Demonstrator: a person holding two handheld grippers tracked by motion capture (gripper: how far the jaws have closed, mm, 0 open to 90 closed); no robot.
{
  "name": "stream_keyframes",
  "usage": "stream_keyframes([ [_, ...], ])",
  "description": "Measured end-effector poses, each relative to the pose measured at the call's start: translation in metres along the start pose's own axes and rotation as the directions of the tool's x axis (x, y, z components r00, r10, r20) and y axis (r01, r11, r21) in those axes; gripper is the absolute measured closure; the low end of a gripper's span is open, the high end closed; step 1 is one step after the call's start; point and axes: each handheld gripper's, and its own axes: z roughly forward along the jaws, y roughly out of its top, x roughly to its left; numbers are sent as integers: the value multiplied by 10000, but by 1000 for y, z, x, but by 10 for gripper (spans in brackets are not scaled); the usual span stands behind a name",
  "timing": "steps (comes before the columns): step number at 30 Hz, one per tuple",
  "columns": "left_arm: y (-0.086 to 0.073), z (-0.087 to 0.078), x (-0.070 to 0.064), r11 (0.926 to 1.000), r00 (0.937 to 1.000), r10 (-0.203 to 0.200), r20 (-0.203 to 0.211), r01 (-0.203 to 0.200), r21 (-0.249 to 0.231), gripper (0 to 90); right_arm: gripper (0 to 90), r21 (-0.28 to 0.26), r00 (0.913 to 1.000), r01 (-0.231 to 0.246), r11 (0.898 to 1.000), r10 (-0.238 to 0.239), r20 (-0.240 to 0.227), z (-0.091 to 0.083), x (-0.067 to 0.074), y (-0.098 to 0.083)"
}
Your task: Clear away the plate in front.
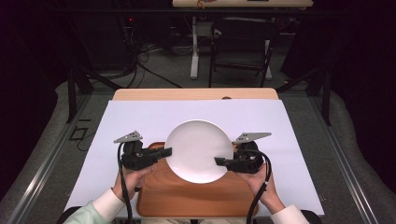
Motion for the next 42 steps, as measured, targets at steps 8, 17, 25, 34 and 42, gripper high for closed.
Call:
stream_keyframes([
  [8,-9,-3,-1,9992,9996,-271,19,271,277,814,681,447,9997,-185,9988,191,-133,5,5,-7],
  [17,-24,-6,3,9933,9961,-849,-225,864,761,808,677,1402,9976,-457,9891,526,-461,20,9,-18],
  [25,-32,-4,11,9847,9918,-1208,-422,1251,1209,802,680,1988,9944,-656,9779,806,-683,33,8,-21],
  [34,-39,6,15,9678,9878,-1379,-717,1498,2024,788,673,2661,9927,-906,9597,1085,-532,46,0,-26],
  [42,-41,8,20,9639,9864,-1391,-874,1551,2165,782,673,2772,9930,-820,9573,1023,-597,50,1,-27],
])
